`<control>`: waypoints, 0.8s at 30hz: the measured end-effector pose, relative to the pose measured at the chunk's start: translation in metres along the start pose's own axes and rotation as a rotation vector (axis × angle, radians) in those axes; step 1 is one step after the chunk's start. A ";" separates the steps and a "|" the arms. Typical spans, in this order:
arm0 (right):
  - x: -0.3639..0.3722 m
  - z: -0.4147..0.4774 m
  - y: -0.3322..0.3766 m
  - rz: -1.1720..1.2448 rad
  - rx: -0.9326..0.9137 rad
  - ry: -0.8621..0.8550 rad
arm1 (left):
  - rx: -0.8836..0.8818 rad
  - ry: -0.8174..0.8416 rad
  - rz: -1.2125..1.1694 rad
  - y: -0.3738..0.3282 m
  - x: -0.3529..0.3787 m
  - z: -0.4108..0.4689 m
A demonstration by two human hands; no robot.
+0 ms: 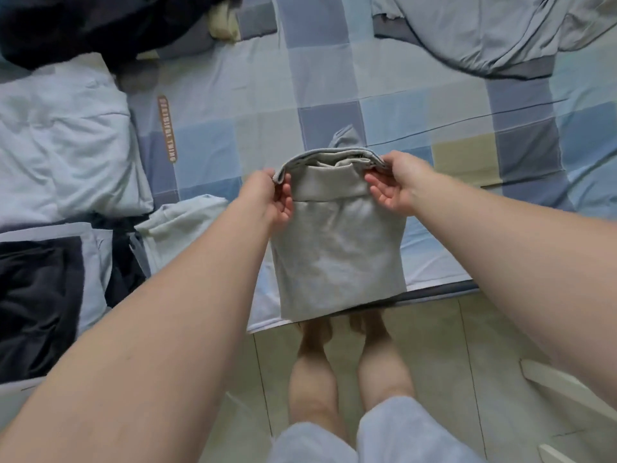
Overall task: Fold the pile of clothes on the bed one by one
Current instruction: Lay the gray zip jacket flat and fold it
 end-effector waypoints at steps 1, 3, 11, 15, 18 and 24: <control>0.010 0.020 0.003 -0.005 -0.030 0.005 | 0.029 -0.013 -0.008 -0.004 0.010 0.017; 0.028 0.061 0.004 -0.042 -0.164 0.003 | 0.150 -0.038 -0.005 -0.005 0.033 0.050; 0.034 0.180 -0.079 -1.170 -1.126 0.020 | 1.127 -0.257 1.416 0.081 0.028 0.170; 0.038 0.214 -0.103 -1.142 -1.349 -0.063 | 1.242 -0.406 1.448 0.095 0.034 0.211; 0.041 0.225 -0.104 -1.188 -1.344 -0.060 | 1.255 -0.433 1.462 0.098 0.038 0.219; 0.033 0.187 -0.082 -1.130 -1.122 0.059 | 1.131 -0.349 1.443 0.078 0.034 0.184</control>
Point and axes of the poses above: each hand's wrist, its own z-axis towards the middle knuckle, its own x-axis out of the palm, y = z × x, the point moved 1 cm from there along z, towards the middle knuckle, and after that the axes turned 10 degrees about -y, right-handed, at the moved point
